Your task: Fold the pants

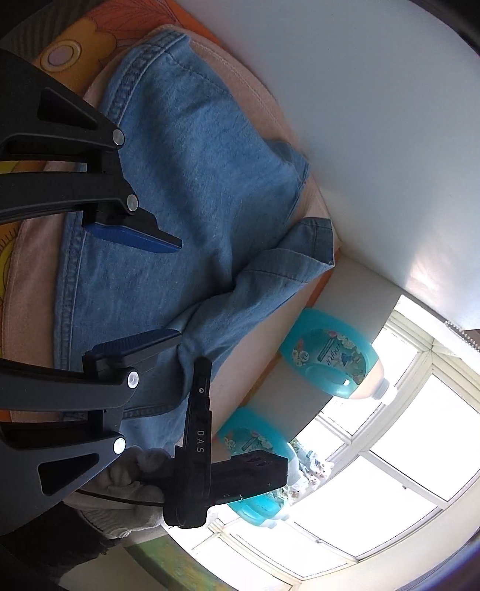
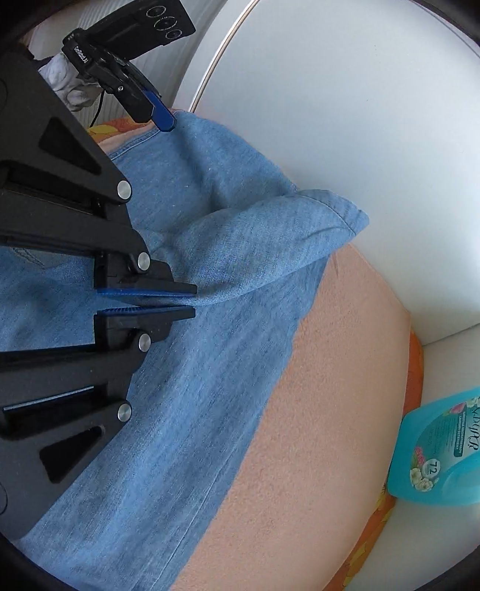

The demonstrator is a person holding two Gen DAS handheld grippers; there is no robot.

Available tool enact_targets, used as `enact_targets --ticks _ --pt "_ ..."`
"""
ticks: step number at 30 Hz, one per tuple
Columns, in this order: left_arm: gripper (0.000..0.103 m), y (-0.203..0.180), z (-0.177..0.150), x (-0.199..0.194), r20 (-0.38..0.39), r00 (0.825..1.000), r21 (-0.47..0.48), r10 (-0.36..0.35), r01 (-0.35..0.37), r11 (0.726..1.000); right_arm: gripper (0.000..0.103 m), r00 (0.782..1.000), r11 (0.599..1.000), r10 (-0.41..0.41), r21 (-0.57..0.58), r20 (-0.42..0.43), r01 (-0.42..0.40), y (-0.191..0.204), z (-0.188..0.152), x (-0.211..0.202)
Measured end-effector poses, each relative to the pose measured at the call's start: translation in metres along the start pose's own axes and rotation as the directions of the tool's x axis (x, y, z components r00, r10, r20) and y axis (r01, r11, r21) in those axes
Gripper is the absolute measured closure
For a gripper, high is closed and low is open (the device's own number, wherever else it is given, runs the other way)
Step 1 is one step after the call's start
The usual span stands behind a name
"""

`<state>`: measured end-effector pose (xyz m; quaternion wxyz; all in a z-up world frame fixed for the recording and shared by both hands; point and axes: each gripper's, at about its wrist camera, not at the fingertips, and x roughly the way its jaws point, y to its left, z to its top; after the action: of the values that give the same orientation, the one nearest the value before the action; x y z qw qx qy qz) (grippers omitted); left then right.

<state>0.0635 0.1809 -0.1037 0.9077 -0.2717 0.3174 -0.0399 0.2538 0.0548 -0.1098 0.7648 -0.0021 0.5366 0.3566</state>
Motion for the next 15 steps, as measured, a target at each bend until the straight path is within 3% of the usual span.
enact_targets --ticks 6,8,10,15 --pt "0.062 -0.014 0.011 0.044 -0.082 0.995 -0.053 -0.059 0.055 0.997 0.093 1.000 0.999 -0.001 0.054 0.025 -0.001 -0.022 -0.004 -0.017" --pt "0.062 -0.015 0.015 0.052 -0.084 0.994 -0.078 -0.066 0.060 0.995 0.093 0.999 0.998 -0.001 0.060 0.048 -0.002 -0.028 -0.006 -0.028" --pt "0.054 -0.015 0.020 0.059 -0.095 0.992 -0.112 -0.085 0.074 0.991 0.092 0.997 0.998 0.000 0.063 0.073 -0.004 -0.031 -0.009 -0.040" --pt "0.054 -0.011 0.032 0.069 -0.065 0.993 -0.172 -0.101 0.089 0.981 0.091 0.995 0.997 0.011 0.069 0.101 -0.018 -0.036 -0.014 -0.050"
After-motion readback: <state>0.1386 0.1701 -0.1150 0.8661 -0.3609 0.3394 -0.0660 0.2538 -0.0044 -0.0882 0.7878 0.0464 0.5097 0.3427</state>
